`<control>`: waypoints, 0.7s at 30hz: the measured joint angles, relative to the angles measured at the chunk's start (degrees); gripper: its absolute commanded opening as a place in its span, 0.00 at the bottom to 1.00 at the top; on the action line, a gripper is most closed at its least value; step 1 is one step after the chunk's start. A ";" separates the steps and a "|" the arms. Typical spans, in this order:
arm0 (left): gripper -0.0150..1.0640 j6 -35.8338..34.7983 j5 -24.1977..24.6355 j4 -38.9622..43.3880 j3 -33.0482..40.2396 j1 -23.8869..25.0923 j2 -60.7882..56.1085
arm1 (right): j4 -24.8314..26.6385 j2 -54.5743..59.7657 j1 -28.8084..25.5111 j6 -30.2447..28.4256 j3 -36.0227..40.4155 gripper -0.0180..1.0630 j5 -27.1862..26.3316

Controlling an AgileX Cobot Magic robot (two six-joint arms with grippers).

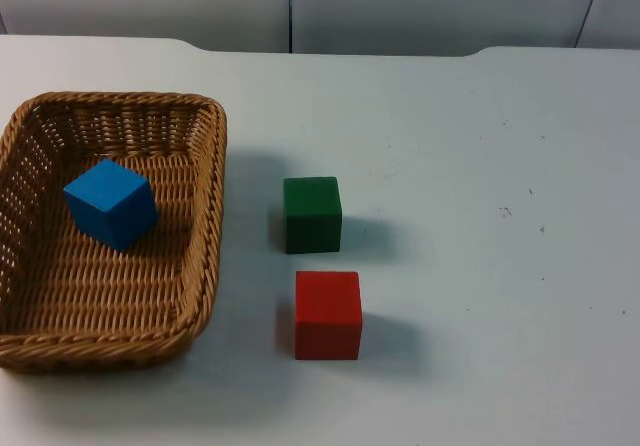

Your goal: Pick up the basket with the left hand and place the blue cube into the basket with the right hand.

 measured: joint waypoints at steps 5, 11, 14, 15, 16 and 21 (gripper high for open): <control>0.99 0.00 0.00 0.00 0.00 0.00 0.00 | 0.00 -2.36 0.00 0.38 0.00 0.69 2.46; 0.99 0.00 0.00 0.10 0.00 0.00 0.00 | 0.89 -2.47 0.00 0.43 1.95 0.69 4.32; 0.99 0.00 0.00 0.10 0.00 0.00 0.00 | 2.54 -2.47 0.00 0.43 4.13 0.69 4.41; 0.99 0.00 0.00 0.10 0.00 0.00 0.00 | 3.59 -2.47 0.00 0.25 5.38 0.69 4.41; 0.99 0.00 0.00 0.10 0.00 0.00 0.00 | 4.69 -2.47 0.00 -0.06 6.47 0.69 4.30; 0.99 0.00 0.00 0.10 0.00 0.00 0.00 | 6.15 -2.47 0.10 -1.04 7.22 0.69 3.58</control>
